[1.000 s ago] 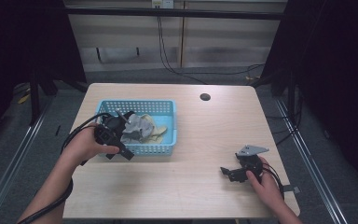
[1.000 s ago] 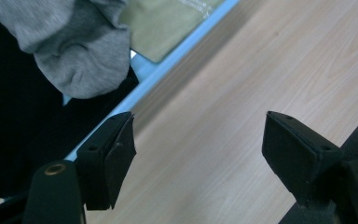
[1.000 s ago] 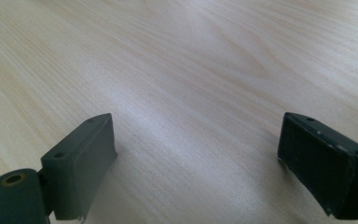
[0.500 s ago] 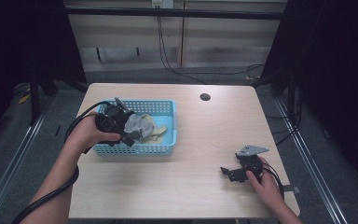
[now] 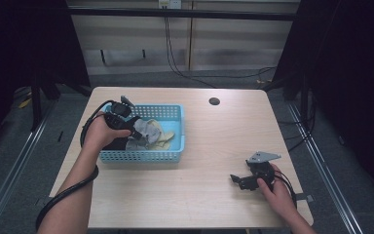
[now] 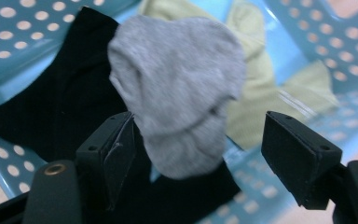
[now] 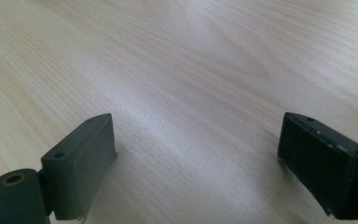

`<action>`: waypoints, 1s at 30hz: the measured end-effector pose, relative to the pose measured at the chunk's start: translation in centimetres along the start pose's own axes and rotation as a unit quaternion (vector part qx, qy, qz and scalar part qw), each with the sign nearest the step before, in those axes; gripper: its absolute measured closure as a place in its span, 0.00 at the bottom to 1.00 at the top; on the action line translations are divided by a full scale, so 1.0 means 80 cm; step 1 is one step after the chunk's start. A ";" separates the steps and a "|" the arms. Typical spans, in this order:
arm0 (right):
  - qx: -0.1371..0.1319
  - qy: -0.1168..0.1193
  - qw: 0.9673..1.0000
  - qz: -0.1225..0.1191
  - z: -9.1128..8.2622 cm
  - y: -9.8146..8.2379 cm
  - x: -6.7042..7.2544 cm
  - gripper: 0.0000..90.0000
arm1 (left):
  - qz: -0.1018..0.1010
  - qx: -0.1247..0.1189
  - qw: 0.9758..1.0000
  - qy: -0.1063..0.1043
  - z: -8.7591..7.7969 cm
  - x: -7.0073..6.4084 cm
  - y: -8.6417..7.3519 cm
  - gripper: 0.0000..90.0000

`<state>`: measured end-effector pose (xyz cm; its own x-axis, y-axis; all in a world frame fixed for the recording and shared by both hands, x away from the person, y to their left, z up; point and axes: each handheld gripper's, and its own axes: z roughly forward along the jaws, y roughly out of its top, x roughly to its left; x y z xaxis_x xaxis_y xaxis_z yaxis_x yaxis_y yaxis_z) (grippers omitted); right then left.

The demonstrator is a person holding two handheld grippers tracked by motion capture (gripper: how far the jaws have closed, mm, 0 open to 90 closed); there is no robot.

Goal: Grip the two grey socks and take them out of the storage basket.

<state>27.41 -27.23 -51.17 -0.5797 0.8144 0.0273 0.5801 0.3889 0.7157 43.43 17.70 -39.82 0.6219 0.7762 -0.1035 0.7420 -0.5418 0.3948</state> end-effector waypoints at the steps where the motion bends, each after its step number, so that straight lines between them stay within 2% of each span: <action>1: 0.001 -0.001 1.000 -0.001 0.000 0.000 0.000 0.12 | -0.007 -0.002 1.000 0.004 0.009 0.003 0.000 0.28; 6: 0.001 -0.001 1.000 -0.001 0.000 0.000 0.000 0.12 | -0.019 -0.009 1.000 0.009 0.025 0.011 0.001 0.28; 8: 0.000 -0.001 1.000 -0.002 0.000 0.000 0.000 0.12 | -0.033 -0.015 0.999 0.014 0.035 0.016 0.002 0.28; 12: 0.002 -0.001 1.000 0.001 0.000 0.000 0.000 0.12 | -0.028 -0.019 0.999 0.011 0.045 0.019 0.005 0.32; 15: 0.001 -0.001 1.000 -0.001 0.000 0.000 0.000 0.12 | -0.032 -0.021 0.999 0.003 0.051 0.019 0.006 0.39; 16: 0.000 -0.001 1.000 -0.002 0.000 0.000 0.000 0.12 | -0.033 -0.014 0.999 -0.002 0.056 0.018 0.005 0.43; 18: 0.000 -0.001 1.000 -0.001 0.000 0.000 0.000 0.12 | -0.031 -0.002 0.999 0.004 0.058 0.017 0.005 0.49; 20: 0.000 -0.001 1.000 -0.001 0.000 0.000 0.000 0.12 | -0.032 0.003 0.999 0.002 0.058 0.017 0.005 0.62; 21: 0.001 -0.001 1.000 -0.001 0.000 0.000 0.000 0.12 | -0.033 0.014 0.999 0.005 0.059 0.016 0.005 0.62; 23: 0.000 -0.001 1.000 -0.001 0.000 0.000 0.000 0.12 | -0.038 0.028 0.999 0.010 0.057 0.016 0.005 0.77; 25: 0.001 -0.001 1.000 -0.001 0.000 0.000 0.000 0.12 | -0.053 0.029 0.998 0.009 0.053 0.016 0.005 0.92; 27: 0.001 -0.001 1.000 -0.001 0.000 0.000 0.000 0.12 | -0.063 0.032 0.997 0.005 0.046 0.018 0.006 0.95; 30: 0.001 -0.001 1.000 -0.001 0.000 0.000 0.000 0.12 | -0.063 0.030 0.998 0.001 0.037 0.016 0.009 0.96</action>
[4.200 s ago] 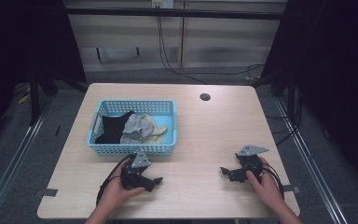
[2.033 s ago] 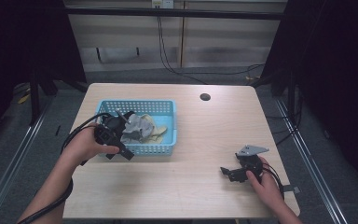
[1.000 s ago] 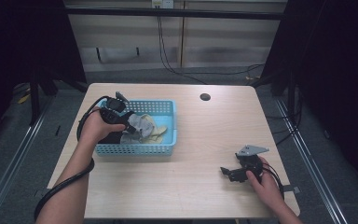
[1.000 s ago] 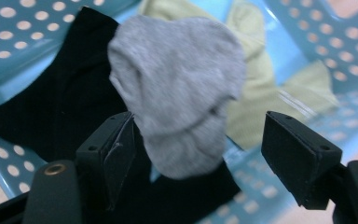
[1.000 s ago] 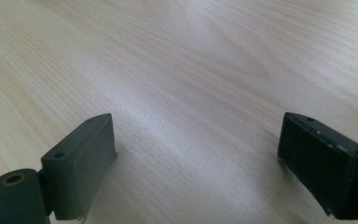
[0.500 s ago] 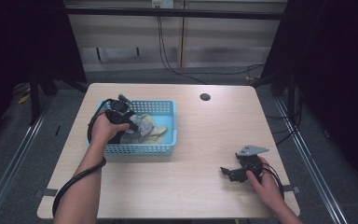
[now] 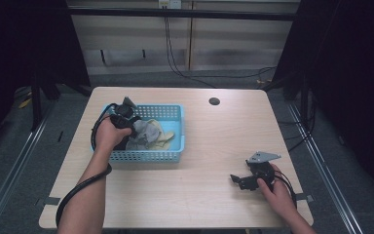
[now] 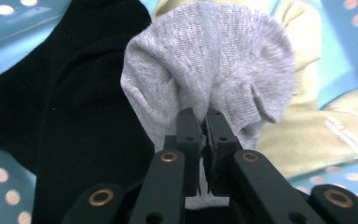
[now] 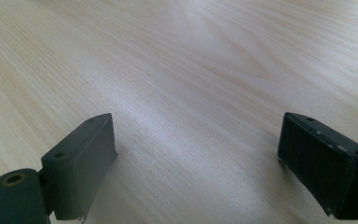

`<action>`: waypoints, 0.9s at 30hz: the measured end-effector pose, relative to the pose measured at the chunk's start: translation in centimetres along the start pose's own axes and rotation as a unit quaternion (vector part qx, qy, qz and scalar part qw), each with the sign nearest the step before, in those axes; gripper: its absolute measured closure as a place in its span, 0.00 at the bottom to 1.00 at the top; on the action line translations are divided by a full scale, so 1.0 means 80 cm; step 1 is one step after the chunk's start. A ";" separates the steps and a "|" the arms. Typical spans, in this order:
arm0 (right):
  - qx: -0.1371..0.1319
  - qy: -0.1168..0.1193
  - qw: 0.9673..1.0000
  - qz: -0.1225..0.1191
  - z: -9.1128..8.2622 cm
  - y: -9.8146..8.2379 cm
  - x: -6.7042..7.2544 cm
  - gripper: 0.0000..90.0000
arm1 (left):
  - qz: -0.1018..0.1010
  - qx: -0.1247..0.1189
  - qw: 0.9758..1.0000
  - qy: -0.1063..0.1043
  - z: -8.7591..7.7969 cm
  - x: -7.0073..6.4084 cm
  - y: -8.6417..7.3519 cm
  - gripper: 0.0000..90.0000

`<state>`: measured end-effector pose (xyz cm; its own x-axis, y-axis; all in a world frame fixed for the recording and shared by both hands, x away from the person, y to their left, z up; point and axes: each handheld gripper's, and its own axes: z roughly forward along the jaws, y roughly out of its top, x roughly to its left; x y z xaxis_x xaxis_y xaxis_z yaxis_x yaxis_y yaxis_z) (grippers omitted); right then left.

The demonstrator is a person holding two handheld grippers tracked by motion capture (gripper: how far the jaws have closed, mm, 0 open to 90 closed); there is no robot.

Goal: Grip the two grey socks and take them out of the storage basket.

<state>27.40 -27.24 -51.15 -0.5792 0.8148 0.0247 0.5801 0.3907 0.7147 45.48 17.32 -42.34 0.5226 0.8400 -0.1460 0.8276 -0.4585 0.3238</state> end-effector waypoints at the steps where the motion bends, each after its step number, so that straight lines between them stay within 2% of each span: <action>1: 0.000 0.000 1.000 0.000 0.000 0.000 0.000 0.12 | 0.001 0.002 1.000 -0.002 -0.003 -0.001 0.001 0.96; 4: 0.000 0.000 1.000 0.000 0.000 0.000 0.000 0.12 | 0.006 0.001 1.000 -0.005 -0.011 -0.005 0.004 0.96; 7: -0.001 0.000 1.000 -0.001 0.000 0.000 0.000 0.12 | 0.019 0.004 1.000 -0.006 -0.027 -0.016 0.012 0.96; 12: 0.000 0.000 1.000 0.004 0.000 0.000 0.001 0.12 | 0.036 0.008 0.999 -0.013 -0.048 -0.024 0.021 0.96; 17: 0.000 0.000 1.000 0.002 0.000 0.000 0.000 0.12 | 0.035 -0.001 0.999 -0.020 -0.066 -0.029 0.024 0.96; 19: 0.000 0.000 1.000 0.003 0.000 0.000 0.001 0.12 | 0.045 -0.002 0.999 -0.026 -0.075 -0.032 0.025 0.96; 27: -0.003 0.000 1.000 -0.001 0.000 0.000 0.000 0.12 | 0.060 -0.008 0.997 -0.044 -0.098 -0.045 0.023 0.96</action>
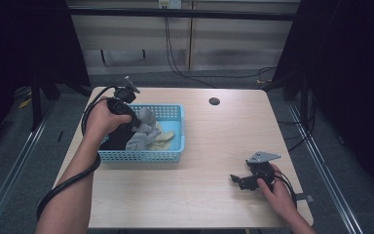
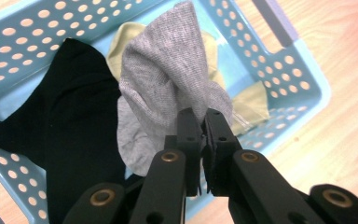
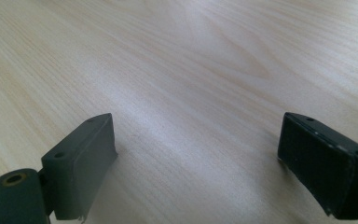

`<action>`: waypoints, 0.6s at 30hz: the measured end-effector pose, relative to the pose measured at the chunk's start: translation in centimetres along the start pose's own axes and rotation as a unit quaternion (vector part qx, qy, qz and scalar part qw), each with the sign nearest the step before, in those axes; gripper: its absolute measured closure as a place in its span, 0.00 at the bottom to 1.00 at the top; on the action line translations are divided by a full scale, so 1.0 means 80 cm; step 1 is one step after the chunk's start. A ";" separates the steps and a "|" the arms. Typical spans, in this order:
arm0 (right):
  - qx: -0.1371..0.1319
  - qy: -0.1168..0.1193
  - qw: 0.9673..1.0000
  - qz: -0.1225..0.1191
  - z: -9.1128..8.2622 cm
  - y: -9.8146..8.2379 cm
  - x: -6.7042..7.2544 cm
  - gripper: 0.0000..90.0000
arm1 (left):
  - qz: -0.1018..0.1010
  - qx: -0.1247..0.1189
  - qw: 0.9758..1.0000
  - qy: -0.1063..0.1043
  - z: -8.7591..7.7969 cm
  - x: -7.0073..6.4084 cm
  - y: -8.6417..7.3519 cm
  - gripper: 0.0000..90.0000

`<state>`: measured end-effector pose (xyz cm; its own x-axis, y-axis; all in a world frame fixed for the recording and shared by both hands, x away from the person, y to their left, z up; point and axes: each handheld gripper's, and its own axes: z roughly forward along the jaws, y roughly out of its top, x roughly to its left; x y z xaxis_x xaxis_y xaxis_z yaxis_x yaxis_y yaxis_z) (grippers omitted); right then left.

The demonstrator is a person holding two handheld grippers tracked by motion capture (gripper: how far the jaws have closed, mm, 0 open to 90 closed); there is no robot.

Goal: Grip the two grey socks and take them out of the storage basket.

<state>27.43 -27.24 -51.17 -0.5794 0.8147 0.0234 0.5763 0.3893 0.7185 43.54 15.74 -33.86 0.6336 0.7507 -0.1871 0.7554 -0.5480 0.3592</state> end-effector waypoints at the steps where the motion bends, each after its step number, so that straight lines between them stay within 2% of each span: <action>1: 0.000 0.000 1.000 0.000 0.000 0.000 0.000 0.12 | 0.001 -0.002 1.000 -0.005 -0.002 -0.002 -0.001 0.96; 7: 0.001 0.001 1.000 0.002 0.000 0.000 0.000 0.12 | 0.010 0.005 1.000 -0.013 -0.008 -0.009 -0.005 0.96; 10: 0.001 0.001 1.000 0.002 0.000 0.000 0.000 0.12 | 0.021 0.009 0.999 -0.026 -0.010 -0.015 -0.008 0.96; 12: 0.002 0.001 1.000 0.004 0.000 0.000 0.001 0.12 | 0.031 0.016 0.999 -0.031 -0.011 -0.022 -0.010 0.96; 14: 0.003 0.000 1.000 0.003 0.000 0.000 0.001 0.12 | 0.053 0.024 0.998 -0.033 -0.014 -0.035 -0.012 0.96; 15: 0.003 0.000 1.000 0.003 0.000 0.000 0.001 0.12 | 0.053 0.024 0.998 -0.033 -0.014 -0.035 -0.012 0.96; 18: 0.003 0.001 1.000 0.004 0.000 0.000 0.001 0.12 | 0.077 0.036 0.995 -0.042 -0.018 -0.052 -0.014 0.96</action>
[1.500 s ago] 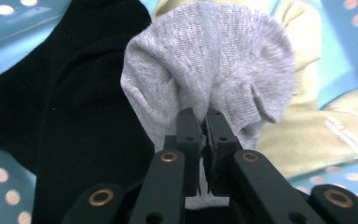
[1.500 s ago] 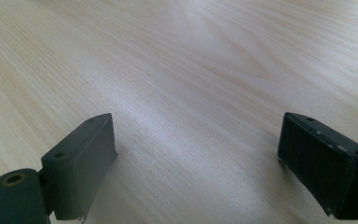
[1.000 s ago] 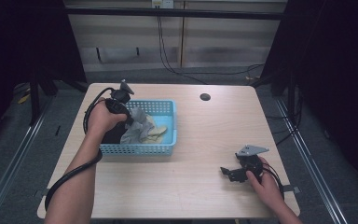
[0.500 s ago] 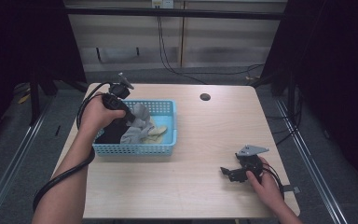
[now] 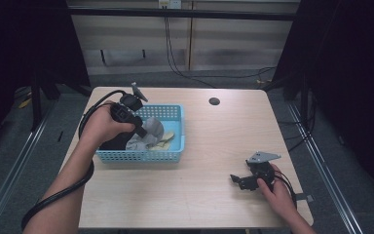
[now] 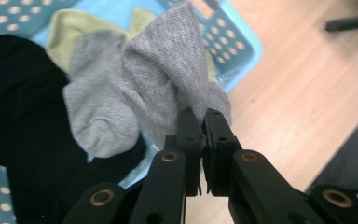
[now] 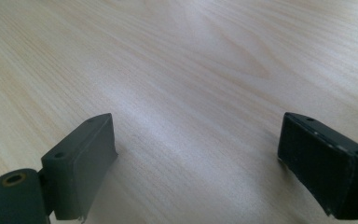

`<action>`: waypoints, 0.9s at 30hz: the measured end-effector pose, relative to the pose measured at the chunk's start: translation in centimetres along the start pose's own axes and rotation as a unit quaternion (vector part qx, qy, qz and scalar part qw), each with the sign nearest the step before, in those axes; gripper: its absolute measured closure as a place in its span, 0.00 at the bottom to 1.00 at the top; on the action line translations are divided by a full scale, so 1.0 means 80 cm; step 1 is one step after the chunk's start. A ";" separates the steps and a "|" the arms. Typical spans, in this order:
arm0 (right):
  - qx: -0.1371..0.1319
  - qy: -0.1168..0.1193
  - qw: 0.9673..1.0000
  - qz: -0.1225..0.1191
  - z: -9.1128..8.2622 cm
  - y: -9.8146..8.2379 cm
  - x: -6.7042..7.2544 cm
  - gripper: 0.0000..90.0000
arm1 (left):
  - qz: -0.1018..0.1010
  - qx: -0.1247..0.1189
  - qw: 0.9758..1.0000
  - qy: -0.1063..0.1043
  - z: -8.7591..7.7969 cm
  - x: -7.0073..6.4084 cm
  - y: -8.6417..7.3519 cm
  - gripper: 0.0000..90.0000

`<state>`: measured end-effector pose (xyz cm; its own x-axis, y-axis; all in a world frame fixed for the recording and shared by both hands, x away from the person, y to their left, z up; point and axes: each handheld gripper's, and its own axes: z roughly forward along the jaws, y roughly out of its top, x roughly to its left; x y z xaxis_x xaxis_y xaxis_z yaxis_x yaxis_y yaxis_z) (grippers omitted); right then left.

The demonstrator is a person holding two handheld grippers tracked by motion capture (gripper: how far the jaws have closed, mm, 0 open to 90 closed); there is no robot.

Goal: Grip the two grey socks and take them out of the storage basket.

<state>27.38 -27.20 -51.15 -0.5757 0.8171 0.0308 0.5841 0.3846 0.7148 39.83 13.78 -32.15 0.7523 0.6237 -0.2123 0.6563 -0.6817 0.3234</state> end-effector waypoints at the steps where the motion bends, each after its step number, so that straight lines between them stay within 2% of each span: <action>1: 0.000 0.000 1.000 0.000 0.000 0.000 0.000 0.12 | 0.000 0.000 1.000 0.000 0.000 0.000 0.000 0.96; 4: 0.000 0.000 1.000 0.000 0.000 0.000 0.000 0.12 | 0.025 0.001 1.000 -0.016 -0.001 -0.016 -0.001 0.96; 5: 0.000 0.000 1.000 0.000 0.000 0.000 0.000 0.12 | 0.025 0.001 1.000 -0.016 -0.001 -0.016 -0.001 0.96; 7: 0.000 0.000 1.000 0.000 0.000 0.000 0.000 0.12 | 0.045 0.008 0.999 -0.026 0.001 -0.029 -0.003 0.96; 12: 0.001 0.000 1.000 -0.001 0.000 0.000 0.000 0.12 | 0.065 0.014 0.997 -0.032 0.011 -0.046 -0.010 0.96; 18: 0.001 0.000 1.000 -0.001 0.000 0.000 0.000 0.12 | 0.080 0.018 0.996 -0.042 0.025 -0.060 -0.019 0.96; 22: 0.000 0.001 1.000 -0.002 0.000 0.000 0.000 0.12 | 0.085 0.017 0.995 -0.049 0.035 -0.065 -0.025 0.96; 23: 0.002 -0.001 1.000 -0.001 0.000 0.000 0.000 0.12 | 0.086 0.018 0.995 -0.054 0.046 -0.066 -0.030 0.96; 25: 0.001 0.000 1.000 -0.001 0.000 0.000 0.000 0.12 | 0.084 0.021 0.995 -0.056 0.050 -0.066 -0.032 0.96; 27: 0.001 0.000 1.000 -0.002 0.000 0.000 0.000 0.12 | 0.083 0.026 0.994 -0.058 0.067 -0.064 -0.038 0.96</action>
<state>27.38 -27.22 -51.15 -0.5779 0.8156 0.0286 0.5828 0.3879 0.7141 34.28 10.58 -36.98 0.8505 0.4537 -0.2662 0.5216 -0.7930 0.3148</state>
